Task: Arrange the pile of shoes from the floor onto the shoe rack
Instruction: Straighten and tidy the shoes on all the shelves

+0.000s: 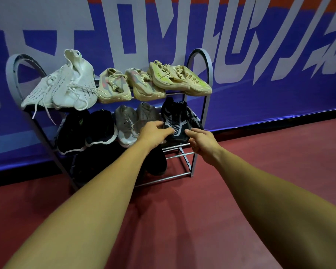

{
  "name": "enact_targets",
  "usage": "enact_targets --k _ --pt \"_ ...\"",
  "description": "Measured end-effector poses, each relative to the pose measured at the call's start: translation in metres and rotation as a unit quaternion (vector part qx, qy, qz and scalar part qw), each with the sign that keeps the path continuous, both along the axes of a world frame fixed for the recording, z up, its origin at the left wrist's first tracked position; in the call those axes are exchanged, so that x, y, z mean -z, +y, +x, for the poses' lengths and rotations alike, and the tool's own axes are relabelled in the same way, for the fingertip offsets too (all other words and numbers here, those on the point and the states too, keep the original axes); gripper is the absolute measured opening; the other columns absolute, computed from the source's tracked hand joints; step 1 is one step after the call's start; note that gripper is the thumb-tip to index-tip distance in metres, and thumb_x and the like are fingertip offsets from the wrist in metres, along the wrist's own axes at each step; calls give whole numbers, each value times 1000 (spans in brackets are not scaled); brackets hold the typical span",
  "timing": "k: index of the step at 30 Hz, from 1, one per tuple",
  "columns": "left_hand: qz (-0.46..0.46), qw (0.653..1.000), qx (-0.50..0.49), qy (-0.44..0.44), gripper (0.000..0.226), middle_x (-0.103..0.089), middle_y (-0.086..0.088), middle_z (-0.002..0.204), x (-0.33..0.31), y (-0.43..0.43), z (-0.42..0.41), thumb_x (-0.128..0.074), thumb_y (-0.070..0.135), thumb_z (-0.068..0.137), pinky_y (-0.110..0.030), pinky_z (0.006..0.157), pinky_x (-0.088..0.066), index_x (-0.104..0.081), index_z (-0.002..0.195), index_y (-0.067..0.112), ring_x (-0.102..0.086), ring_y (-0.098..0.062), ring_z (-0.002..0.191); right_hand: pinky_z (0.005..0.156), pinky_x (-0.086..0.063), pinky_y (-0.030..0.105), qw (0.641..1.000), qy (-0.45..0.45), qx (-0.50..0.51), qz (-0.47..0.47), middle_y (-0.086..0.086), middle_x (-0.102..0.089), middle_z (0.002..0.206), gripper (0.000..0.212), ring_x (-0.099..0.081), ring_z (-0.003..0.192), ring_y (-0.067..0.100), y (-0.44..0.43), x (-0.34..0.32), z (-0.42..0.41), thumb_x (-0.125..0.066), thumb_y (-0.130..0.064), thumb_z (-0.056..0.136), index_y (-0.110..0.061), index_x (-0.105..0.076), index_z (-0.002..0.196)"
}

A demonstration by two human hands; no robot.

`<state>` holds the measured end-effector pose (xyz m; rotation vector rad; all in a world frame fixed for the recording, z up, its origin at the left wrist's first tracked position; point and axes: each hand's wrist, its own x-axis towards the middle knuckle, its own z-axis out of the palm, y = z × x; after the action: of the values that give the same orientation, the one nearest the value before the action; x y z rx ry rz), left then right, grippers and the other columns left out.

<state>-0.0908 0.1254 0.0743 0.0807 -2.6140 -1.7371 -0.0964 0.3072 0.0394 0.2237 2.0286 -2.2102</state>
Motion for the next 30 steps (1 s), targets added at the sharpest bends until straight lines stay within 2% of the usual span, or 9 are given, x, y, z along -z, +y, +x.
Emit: enact_targets --k 2,5,8,13,19,23,26,28,30 --pt "-42 999 25 -11 71 -70 -1 111 5 -1 -2 -84 40 75 -33 94 -54 -58 137 16 -68 -19 103 43 -34 14 1000 1 0 -4 -15 -55 51 34 -44 45 0 2 2 -5 -63 -20 98 -5 -63 129" --pt "-97 994 50 -22 65 -70 -2 107 7 -1 -6 -86 56 65 -29 83 -51 -64 118 25 -66 -15 103 46 -36 15 1000 -2 21 -10 -13 -57 58 34 -48 47 0 0 6 -13 -64 -21 98 -11 -62 130" --pt "-157 987 41 -3 100 -65 1 122 7 3 -13 -81 77 42 -35 100 -50 -62 126 26 -61 -15 113 54 -37 17 999 8 52 -10 -6 -63 77 48 -52 59 2 -4 8 -21 -67 -24 96 -11 -55 140" --pt "-107 994 31 9 81 -73 5 111 12 2 -22 -87 57 50 -39 94 -56 -67 120 22 -69 -16 104 60 -37 19 998 42 55 -8 13 -64 134 61 -67 99 16 -8 13 -36 -68 -27 94 -11 -46 148" --pt "-93 996 8 10 78 -75 11 96 18 2 -35 -86 62 39 -46 88 -58 -71 107 27 -72 -15 93 50 -40 10 999 32 33 18 10 -64 124 58 -52 70 1 -9 8 -43 -62 -17 98 -9 -41 151" --pt "-99 995 -14 7 84 -75 3 95 21 1 -38 -85 68 35 -50 89 -57 -68 105 25 -72 -22 93 84 -47 24 998 43 34 42 12 -60 139 58 -64 110 17 -12 10 -49 -64 -18 97 -9 -44 150" --pt "-85 996 -22 8 97 -74 4 97 30 -2 -45 -84 80 25 -50 90 -56 -66 105 27 -72 -22 94 111 -43 39 997 43 38 42 12 -58 143 55 -55 131 25 -17 10 -49 -64 -18 98 -6 -45 148" --pt "-80 996 -31 9 100 -73 8 100 35 -3 -49 -82 83 23 -47 90 -56 -66 105 29 -72 -20 97 105 -46 33 998 35 33 39 11 -58 141 56 -58 120 18 -20 9 -47 -61 -17 99 -6 -43 150" --pt "-92 995 -35 12 92 -73 8 100 35 -2 -49 -81 82 29 -47 89 -56 -66 102 29 -71 -20 98 81 -43 21 999 19 24 28 9 -58 126 59 -54 90 6 -22 6 -42 -61 -15 98 -6 -39 152"
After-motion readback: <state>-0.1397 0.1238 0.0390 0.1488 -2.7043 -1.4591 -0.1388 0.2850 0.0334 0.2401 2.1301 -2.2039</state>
